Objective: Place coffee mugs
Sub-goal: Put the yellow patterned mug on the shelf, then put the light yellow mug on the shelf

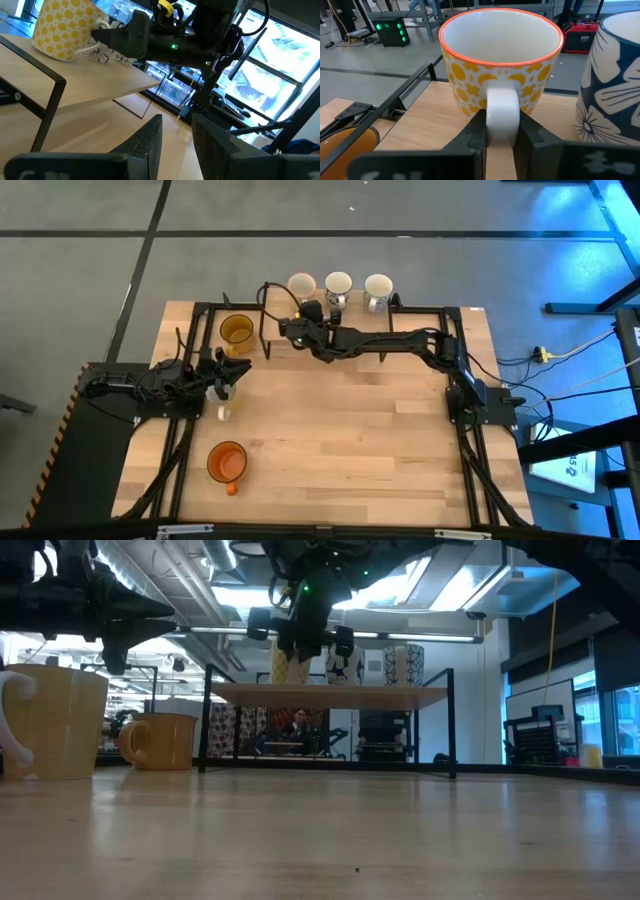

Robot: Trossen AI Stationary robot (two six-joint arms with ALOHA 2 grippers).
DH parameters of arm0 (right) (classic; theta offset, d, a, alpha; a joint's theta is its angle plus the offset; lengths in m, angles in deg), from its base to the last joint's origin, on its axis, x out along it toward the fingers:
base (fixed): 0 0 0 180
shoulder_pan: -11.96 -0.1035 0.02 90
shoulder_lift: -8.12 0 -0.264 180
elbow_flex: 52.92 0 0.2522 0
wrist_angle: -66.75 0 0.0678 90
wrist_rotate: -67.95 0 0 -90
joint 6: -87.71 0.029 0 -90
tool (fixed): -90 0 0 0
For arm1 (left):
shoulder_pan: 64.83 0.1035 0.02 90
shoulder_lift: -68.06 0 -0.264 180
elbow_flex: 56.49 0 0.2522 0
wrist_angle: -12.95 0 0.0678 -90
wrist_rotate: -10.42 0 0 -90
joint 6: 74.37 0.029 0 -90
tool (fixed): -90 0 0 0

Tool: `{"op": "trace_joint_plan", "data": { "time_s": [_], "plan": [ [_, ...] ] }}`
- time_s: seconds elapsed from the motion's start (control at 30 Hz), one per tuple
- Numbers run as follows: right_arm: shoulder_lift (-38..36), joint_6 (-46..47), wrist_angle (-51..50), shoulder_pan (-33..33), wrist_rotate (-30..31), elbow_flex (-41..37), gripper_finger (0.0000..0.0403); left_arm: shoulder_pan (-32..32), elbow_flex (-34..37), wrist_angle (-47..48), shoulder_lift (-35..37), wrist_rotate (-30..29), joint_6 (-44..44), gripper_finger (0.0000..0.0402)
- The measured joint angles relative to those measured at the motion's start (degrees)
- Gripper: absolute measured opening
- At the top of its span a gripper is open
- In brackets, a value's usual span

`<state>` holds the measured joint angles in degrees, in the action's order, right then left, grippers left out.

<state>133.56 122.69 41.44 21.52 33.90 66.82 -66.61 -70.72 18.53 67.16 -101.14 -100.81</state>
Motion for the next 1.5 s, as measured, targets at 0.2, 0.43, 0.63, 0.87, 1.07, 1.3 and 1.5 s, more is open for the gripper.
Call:
{"op": "trace_joint_plan", "data": {
  "time_s": [0.2, 0.43, 0.63, 0.87, 1.07, 1.3, 1.5],
  "plan": [
    [0.0, 0.15, 1.06, 0.26, 0.07, 0.0, 0.0075, 0.0, 0.0, 0.0, 0.0, -0.04, 0.01, 0.0101],
    [0.0, 0.16, 1.54, 0.26, 0.39, 0.02, 0.0121, 0.0, 0.0, 0.0, 0.0, -0.07, 0.0, 0.0101],
    [0.0, 0.13, 1.54, 0.22, 0.35, 0.02, 0.016, 0.0, 0.0, 0.0, 0.0, -0.33, 0.0, 0.0101],
    [-1.83, 0.54, 0.9, -0.59, 0.33, 0.01, 0.0196, 0.0, 0.0, 0.01, 0.0, -0.31, 0.04, 0.0101],
    [-5.09, 0.68, -4.82, -1.96, -1.63, 0.0, 0.0195, -0.04, 0.0, 0.0, 0.0, -0.28, 0.04, 0.0101],
    [-10.0, -3.54, -5.53, -6.05, -4.49, 0.0, 0.0193, -0.04, 0.0, -0.19, 0.0, -0.26, 0.04, 0.0101],
    [-16.1, -11.02, -7.85, -12.61, -16.08, 0.07, 0.0193, -0.04, 0.0, -1.71, 0.02, 5.25, -1.78, 0.0101]
  ]
}}
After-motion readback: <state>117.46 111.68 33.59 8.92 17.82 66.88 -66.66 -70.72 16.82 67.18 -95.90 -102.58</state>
